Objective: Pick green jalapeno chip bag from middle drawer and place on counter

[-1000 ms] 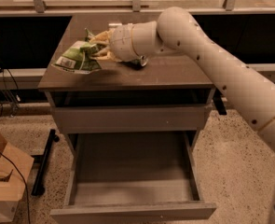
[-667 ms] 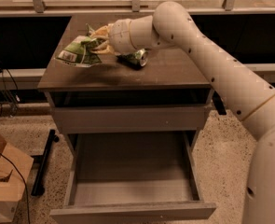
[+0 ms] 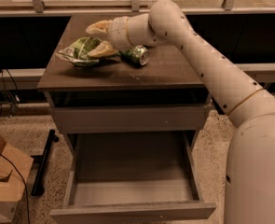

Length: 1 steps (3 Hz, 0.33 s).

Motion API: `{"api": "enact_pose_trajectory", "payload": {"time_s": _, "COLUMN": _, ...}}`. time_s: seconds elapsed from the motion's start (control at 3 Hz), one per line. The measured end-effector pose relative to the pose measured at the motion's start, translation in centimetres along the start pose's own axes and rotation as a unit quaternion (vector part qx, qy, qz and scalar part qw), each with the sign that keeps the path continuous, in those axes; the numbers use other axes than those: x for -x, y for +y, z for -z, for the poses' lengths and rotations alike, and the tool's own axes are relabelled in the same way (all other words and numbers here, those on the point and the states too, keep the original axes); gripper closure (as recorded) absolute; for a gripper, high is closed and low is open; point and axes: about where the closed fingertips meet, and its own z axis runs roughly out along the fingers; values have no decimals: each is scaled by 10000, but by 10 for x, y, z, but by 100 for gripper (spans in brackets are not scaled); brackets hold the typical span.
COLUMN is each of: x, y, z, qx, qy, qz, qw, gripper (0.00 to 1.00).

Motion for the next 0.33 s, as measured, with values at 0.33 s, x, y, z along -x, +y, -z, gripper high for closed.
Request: {"api": "enact_pose_trajectory", "payload": {"time_s": 0.33, "x": 1, "y": 1, "z": -2, "qx": 14, "qy": -14, "qz": -1, "qw": 10000, "gripper": 0}}
